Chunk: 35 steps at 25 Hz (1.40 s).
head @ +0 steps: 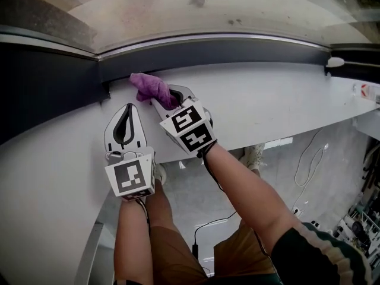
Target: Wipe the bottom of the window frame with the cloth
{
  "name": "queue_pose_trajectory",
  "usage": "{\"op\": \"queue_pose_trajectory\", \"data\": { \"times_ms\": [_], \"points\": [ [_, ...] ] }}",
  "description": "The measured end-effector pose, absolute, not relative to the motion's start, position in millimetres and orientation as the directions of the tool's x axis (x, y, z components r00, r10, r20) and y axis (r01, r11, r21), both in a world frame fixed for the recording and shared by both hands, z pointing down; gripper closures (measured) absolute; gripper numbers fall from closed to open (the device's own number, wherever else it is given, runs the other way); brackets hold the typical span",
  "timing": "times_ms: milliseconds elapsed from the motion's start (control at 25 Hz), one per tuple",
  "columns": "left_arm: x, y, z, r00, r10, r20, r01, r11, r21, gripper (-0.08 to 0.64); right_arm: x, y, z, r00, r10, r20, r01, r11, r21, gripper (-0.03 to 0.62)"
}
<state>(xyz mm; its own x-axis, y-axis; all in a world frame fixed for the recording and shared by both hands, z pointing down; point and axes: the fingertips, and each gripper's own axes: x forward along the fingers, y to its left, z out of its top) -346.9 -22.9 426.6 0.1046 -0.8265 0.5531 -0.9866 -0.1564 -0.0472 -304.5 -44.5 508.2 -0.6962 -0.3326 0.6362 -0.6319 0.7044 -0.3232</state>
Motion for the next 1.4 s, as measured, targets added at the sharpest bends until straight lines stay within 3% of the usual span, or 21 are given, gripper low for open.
{"op": "queue_pose_trajectory", "data": {
  "times_ms": [1400],
  "points": [
    [-132,-76,425,0.28,-0.792,0.543,-0.938,-0.345,-0.02,0.551,-74,-79,509,-0.604,-0.443,0.662,-0.756,0.583,-0.299,0.488]
  ]
}}
